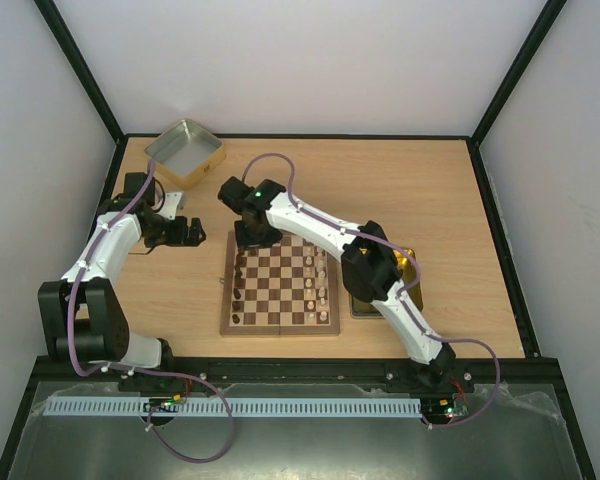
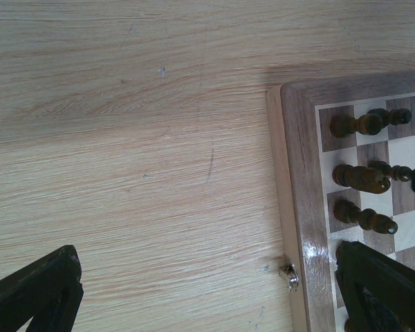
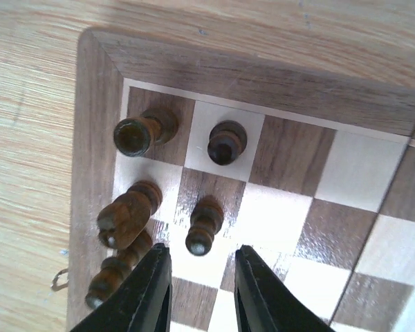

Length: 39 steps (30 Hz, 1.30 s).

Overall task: Set up the chess pieces on the board
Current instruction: Place the chess piece on the chessboard, then pick up the chess piece from the storage box.

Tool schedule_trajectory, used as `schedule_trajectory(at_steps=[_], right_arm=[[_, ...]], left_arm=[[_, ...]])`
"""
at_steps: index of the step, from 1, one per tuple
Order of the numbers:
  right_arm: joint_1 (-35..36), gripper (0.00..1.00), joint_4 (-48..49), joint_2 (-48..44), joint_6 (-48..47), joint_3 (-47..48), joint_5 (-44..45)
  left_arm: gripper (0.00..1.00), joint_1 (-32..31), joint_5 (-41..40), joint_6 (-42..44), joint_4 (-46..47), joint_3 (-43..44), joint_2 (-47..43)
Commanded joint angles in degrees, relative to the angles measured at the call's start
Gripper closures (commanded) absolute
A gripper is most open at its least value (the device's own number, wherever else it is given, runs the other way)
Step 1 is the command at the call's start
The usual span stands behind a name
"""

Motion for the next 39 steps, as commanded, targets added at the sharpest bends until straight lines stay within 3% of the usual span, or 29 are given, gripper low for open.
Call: schedule_trajectory(at_steps=[1, 8, 16, 23, 30, 39], right_arm=[[-0.4, 0.75, -1.5, -6.0, 0.8, -0.7, 2.3], [-1.8, 0.71, -2.4, -17.4, 1.6, -9.2, 7.3], [-12.1, 0.70, 5.4, -41.8, 2.1, -41.5, 7.5], [-18.4, 0.70, 9.3, -55.9, 2.7, -63.9, 7.0], [-23.9, 0.70, 13.0, -60.7, 4.8, -74.8, 1.9], [-24.6, 0.69, 14.4, -58.6, 9.8, -76.4, 0.0]], left_arm=[[0.00, 0.3, 0.4, 0.1, -0.5, -0.5, -0.2], [0.00, 0.2, -0.3, 0.3, -0.5, -0.7, -0.7], [0.00, -0.1, -1.3, 1.1, -1.2, -0.1, -0.5], [0.00, -0.8, -1.7, 2.8, -3.4, 1.7, 1.2], [0.00, -2.3, -2.3, 2.8, -3.6, 1.8, 0.9], [0.00, -4.2, 1.2, 1.1, -3.8, 3.5, 1.6]])
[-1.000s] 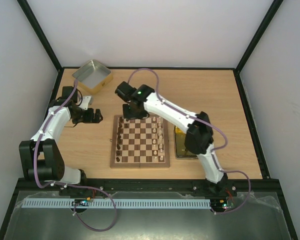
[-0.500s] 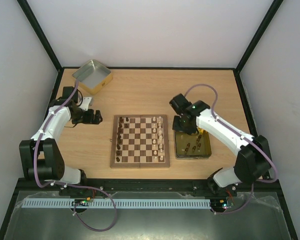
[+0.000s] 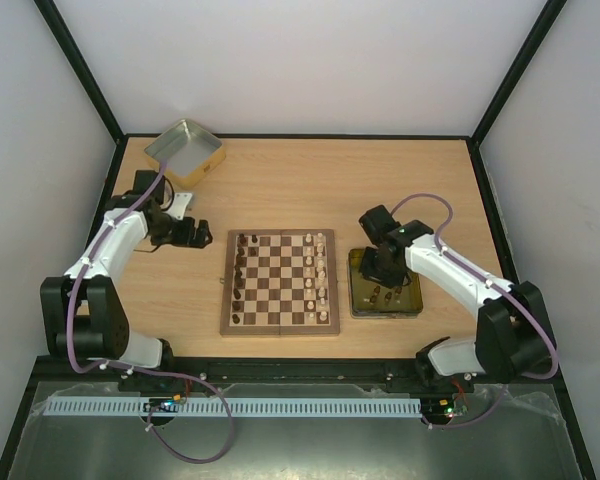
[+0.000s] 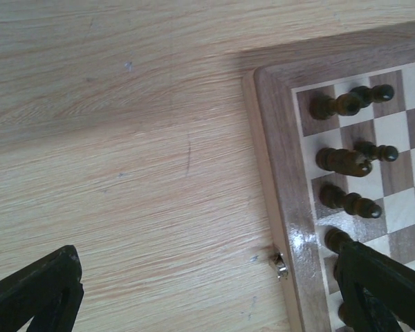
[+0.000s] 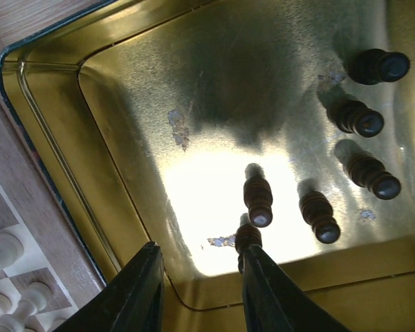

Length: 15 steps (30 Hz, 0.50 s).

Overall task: Set up the chess pieces on the board
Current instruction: Pick up the chess piece from the storage box.

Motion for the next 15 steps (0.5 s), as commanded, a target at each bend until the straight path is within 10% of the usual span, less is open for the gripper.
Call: schedule_trajectory(at_steps=[1, 15], right_arm=[[-0.3, 0.69, 2.4, 0.7, 3.9, -1.3, -1.0], [-1.3, 0.69, 3.2, 3.6, 6.0, -2.3, 1.2]], left_arm=[[0.00, -0.7, 2.9, -1.0, -1.3, 2.1, 0.5], [0.00, -2.2, 3.9, -1.5, 0.3, 0.7, 0.6]])
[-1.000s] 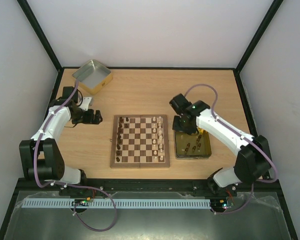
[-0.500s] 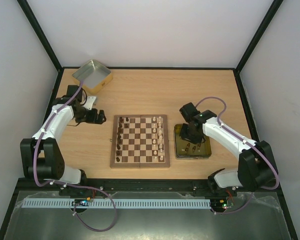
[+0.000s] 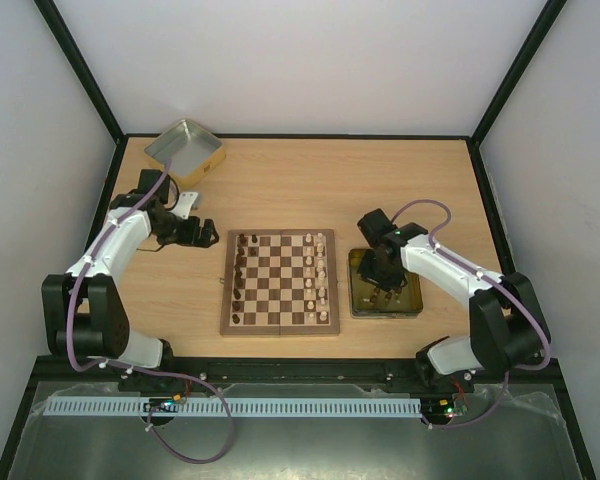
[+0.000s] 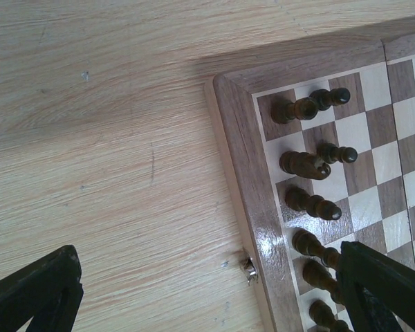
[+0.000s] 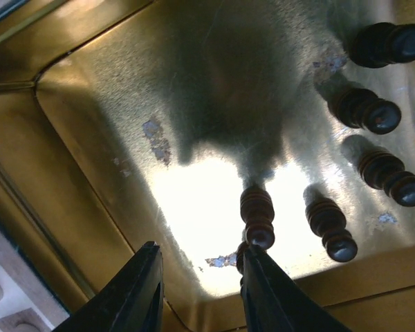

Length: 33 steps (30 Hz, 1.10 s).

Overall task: Set up the chess pieces on the board
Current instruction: Pick up the chess piece from the storage box.

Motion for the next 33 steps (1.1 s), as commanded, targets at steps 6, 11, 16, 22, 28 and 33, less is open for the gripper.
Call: schedule_trajectory(at_steps=[6, 11, 16, 22, 28, 33], right_arm=[[-2.5, 0.69, -2.7, 0.4, -0.4, 0.9, 2.9], [-2.7, 0.69, -2.9, 0.0, -0.5, 0.5, 1.9], [-2.7, 0.72, -2.0, 0.4, -1.0, -0.6, 1.2], [-2.7, 0.75, 0.2, 2.0, -1.1, -2.5, 0.7], [-2.8, 0.75, 0.9, 2.6, -0.9, -2.6, 0.7], [-2.8, 0.79, 1.7, 3.5, -1.1, -3.3, 0.8]], left_arm=[[0.00, -0.5, 0.4, -0.6, 0.0, 0.4, 1.6], [0.00, -0.7, 0.5, -0.6, -0.1, 0.8, 2.5], [0.00, -0.9, 0.5, -0.5, 0.0, 0.7, 2.8], [0.00, -1.0, 0.6, -0.4, -0.1, 0.7, 3.3], [0.00, -0.9, 0.6, -0.3, 0.0, 0.7, 3.4], [0.00, -1.0, 0.7, -0.4, -0.1, 1.0, 3.8]])
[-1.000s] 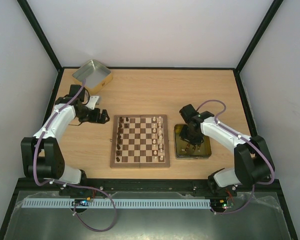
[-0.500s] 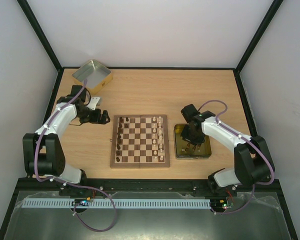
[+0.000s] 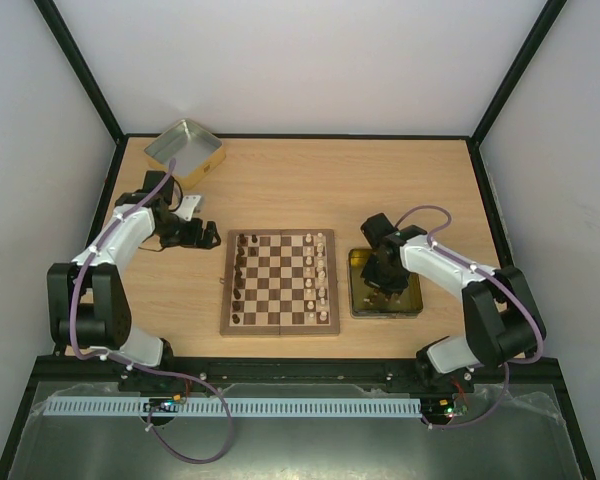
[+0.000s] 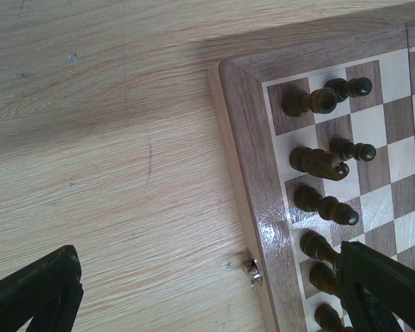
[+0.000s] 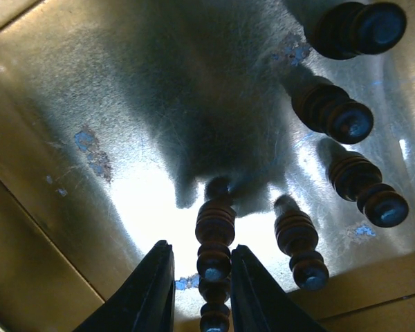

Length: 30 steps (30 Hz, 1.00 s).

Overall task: Set up the chess pieces on the board
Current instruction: Pick up the chess piece from the storage box.

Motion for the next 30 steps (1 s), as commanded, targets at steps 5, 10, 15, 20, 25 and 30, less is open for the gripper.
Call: schedule_trajectory(at_steps=[5, 10, 15, 20, 25, 30], right_arm=[[-0.6, 0.83, 1.8, 2.2, -0.6, -1.5, 1.0], [-1.0, 0.91, 2.1, 3.3, -1.0, -1.3, 1.4], [-1.0, 0.94, -0.1, 3.8, -2.3, 1.3, 3.3], [-0.6, 0.95, -5.8, 2.9, -4.1, 8.5, 6.4], [3.5, 0.95, -9.6, 4.8, -3.2, 16.9, 7.0], [13.2, 0.95, -11.6, 12.3, -1.3, 29.3, 6.9]], left_arm=[[0.00, -0.5, 0.7, 0.1, -0.4, 0.9, 0.8], [0.00, -0.5, 0.8, 0.1, -0.4, 0.9, 1.0], [0.00, -0.8, 0.8, 0.1, -0.3, 0.9, 1.4], [0.00, -1.1, 0.8, 0.1, -0.3, 0.9, 1.6], [0.00, -1.3, 0.8, 0.2, -0.5, 1.4, 1.9], [0.00, -1.3, 0.3, 0.1, -0.3, 1.1, 1.3]])
